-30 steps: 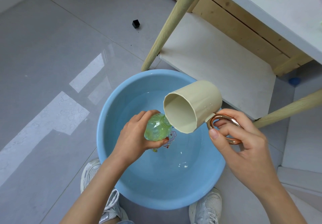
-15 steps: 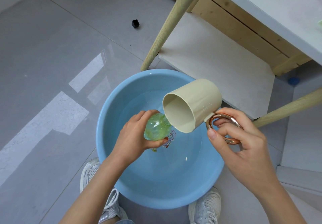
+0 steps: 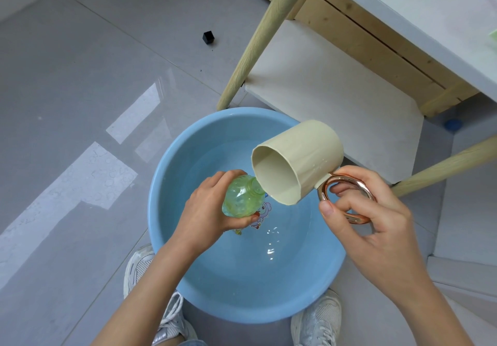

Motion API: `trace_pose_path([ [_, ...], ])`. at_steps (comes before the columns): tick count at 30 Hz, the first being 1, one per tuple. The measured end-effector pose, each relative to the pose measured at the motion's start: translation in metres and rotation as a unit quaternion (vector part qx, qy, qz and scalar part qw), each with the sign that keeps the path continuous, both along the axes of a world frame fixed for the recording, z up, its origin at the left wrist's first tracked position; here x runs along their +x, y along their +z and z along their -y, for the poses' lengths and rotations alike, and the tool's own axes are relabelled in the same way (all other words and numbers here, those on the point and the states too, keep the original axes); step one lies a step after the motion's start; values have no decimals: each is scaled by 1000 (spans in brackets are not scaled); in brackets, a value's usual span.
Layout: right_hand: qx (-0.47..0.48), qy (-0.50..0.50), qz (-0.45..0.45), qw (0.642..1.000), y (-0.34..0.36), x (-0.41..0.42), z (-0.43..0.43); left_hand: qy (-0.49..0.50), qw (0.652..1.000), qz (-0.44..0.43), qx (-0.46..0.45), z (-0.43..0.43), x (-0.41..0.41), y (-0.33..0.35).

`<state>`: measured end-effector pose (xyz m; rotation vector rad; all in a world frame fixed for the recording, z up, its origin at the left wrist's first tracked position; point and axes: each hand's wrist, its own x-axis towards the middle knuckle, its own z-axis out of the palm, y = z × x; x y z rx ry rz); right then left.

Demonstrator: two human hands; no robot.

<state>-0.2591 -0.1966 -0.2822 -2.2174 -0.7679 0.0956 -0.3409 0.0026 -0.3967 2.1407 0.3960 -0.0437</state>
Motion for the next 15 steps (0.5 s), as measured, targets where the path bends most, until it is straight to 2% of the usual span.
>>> trace_pose_path([
  [15,-29,17,51,998,0,-1,0,1,1000,1,0,0,0,-1],
])
